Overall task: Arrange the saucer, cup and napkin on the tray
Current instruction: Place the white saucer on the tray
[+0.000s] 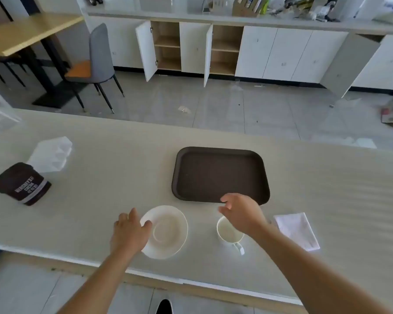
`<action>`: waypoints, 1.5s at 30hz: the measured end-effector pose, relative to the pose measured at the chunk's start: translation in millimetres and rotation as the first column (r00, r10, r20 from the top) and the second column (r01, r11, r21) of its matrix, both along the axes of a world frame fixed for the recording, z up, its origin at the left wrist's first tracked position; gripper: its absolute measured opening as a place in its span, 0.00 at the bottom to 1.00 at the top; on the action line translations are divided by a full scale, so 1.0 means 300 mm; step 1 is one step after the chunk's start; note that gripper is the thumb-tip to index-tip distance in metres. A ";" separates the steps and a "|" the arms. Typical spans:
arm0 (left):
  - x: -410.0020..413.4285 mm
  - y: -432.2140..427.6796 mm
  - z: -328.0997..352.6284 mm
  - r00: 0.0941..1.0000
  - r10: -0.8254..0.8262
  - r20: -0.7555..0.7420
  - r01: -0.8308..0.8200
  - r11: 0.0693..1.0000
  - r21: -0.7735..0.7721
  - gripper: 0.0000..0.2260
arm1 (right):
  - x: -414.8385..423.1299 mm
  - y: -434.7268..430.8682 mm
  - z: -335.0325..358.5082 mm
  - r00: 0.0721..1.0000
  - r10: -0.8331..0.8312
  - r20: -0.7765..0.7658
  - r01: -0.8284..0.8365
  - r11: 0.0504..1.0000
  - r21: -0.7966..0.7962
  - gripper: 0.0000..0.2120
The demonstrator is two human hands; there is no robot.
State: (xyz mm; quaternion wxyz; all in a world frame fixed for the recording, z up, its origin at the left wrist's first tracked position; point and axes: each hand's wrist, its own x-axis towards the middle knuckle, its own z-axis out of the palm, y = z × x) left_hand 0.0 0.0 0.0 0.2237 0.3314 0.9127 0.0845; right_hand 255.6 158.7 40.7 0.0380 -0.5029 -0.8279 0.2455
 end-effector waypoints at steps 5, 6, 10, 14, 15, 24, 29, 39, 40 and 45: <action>0.009 -0.023 -0.035 0.983 0.141 0.121 -0.141 0.990 -0.010 0.18 | -0.170 -0.054 -0.040 0.982 0.169 0.085 -0.162 0.984 -0.076 0.12; 0.011 -0.026 -0.039 0.974 0.164 0.158 -0.165 0.986 -0.009 0.18 | -0.202 -0.063 -0.049 0.973 0.204 0.109 -0.195 0.977 -0.083 0.12; 0.015 -0.026 -0.030 0.917 0.234 0.322 -0.262 0.964 0.046 0.22 | -0.295 -0.076 -0.097 0.933 0.302 0.195 -0.280 0.951 -0.130 0.08; 0.031 -0.025 -0.017 0.825 0.280 0.490 -0.378 0.919 0.110 0.20 | -0.348 -0.088 -0.142 0.942 0.270 0.201 -0.220 0.946 -0.239 0.10; 0.033 -0.023 -0.019 0.782 0.290 0.552 -0.418 0.901 0.119 0.18 | -0.357 -0.091 -0.150 0.951 0.241 0.192 -0.186 0.947 -0.263 0.12; -0.012 -0.004 0.023 0.600 0.269 0.753 -0.564 0.810 0.160 0.11 | -0.393 -0.064 -0.111 0.993 0.073 0.097 -0.035 0.939 -0.343 0.13; -0.054 0.121 0.091 0.621 0.142 0.771 -0.489 0.838 0.240 0.04 | -0.389 0.025 -0.042 0.996 -0.067 0.059 0.081 0.954 -0.288 0.06; -0.005 0.429 0.124 0.676 0.123 0.727 -0.424 0.871 0.246 0.08 | -0.354 0.286 -0.065 0.971 -0.239 0.000 0.225 0.917 -0.329 0.04; 0.004 0.451 0.121 0.679 0.136 0.721 -0.420 0.878 0.231 0.10 | -0.351 0.306 -0.074 0.970 -0.244 0.003 0.231 0.913 -0.336 0.05; 0.039 0.541 0.101 0.715 0.137 0.686 -0.370 0.906 0.205 0.08 | -0.327 0.384 -0.121 0.956 -0.292 0.028 0.280 0.880 -0.384 0.07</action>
